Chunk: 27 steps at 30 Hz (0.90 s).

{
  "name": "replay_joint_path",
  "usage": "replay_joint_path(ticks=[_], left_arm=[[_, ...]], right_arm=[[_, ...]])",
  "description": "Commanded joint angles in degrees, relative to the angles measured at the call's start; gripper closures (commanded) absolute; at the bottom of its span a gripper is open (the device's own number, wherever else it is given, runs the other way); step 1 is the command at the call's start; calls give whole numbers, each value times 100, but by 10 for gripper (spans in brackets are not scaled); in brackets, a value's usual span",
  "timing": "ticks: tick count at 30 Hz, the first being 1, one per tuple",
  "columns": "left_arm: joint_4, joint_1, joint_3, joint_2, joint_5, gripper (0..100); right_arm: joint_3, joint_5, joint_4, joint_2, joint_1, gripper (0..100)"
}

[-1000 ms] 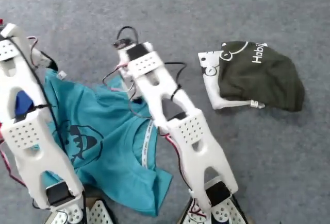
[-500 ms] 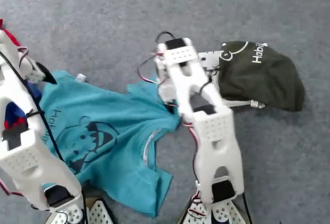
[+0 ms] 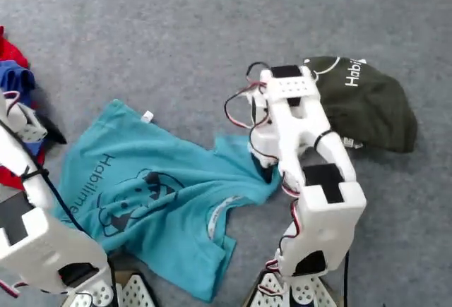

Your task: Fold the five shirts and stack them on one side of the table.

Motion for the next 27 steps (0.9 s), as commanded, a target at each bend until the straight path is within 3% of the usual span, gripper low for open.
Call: replay_joint_path(ticks=[1,5,8,10,14,18,27], left_arm=[[-255,207,-66,-308,712,707],[-818,1191,-40,-255,1477,710],[-1398,2123,-84,141,1240,711],[-1582,2448,-295,545,1556,711],[-1644,2492,-1112,1512,2558,711],[-1574,2677,-1930,2347,3156,711],[-141,2905,-4215,3675,4273,712]], right_arm=[[418,185,-440,-127,193,983],[321,105,-686,-92,308,983],[40,44,-686,-84,308,982],[-163,-141,-651,-75,299,951],[-286,-176,-607,-75,299,891],[-277,-202,-607,-75,290,934],[-286,-211,-1108,-75,290,951]])
